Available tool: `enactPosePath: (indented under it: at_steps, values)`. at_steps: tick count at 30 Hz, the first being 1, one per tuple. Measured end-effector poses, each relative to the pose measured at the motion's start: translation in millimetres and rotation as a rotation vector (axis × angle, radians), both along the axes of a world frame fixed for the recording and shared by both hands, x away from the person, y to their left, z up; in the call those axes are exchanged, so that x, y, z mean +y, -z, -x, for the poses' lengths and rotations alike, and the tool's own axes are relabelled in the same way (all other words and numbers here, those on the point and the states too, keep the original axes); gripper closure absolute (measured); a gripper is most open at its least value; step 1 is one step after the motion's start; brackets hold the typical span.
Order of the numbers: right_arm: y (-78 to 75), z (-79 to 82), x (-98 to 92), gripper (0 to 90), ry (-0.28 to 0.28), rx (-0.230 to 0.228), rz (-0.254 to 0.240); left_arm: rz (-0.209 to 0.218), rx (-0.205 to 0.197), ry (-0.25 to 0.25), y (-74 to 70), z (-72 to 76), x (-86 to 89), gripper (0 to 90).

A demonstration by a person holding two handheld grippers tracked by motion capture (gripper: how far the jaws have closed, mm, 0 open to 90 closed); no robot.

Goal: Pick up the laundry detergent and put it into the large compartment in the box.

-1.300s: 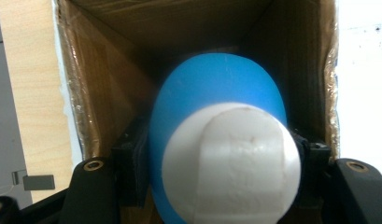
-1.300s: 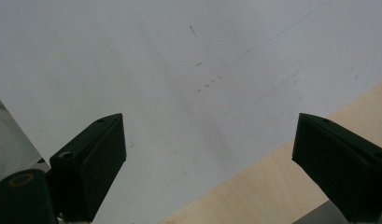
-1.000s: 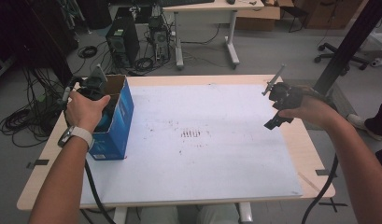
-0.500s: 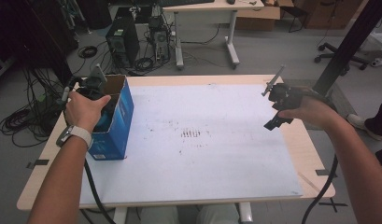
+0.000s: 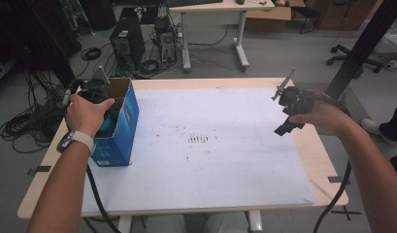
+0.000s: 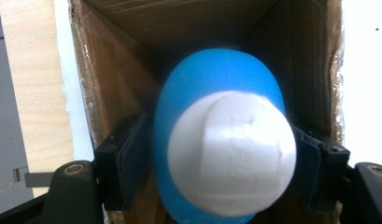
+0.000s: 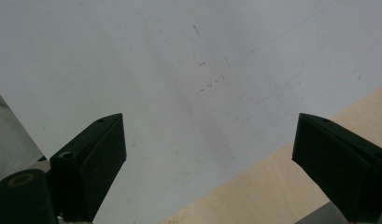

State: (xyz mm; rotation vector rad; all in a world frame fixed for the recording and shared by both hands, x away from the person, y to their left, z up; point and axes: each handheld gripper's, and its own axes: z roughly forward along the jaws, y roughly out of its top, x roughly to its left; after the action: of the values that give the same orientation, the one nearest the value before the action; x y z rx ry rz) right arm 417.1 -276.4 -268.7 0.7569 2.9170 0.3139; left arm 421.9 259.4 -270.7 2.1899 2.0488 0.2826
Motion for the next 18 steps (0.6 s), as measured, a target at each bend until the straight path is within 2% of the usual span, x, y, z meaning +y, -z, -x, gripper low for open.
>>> enactPosePath:
  at_steps: [18]
  values:
    - [-1.8, 1.8, -0.1, 9.6, -0.001, -0.003, -0.002, 0.019, -0.013, 0.011, -10.8, 1.7, -1.8, 27.6]
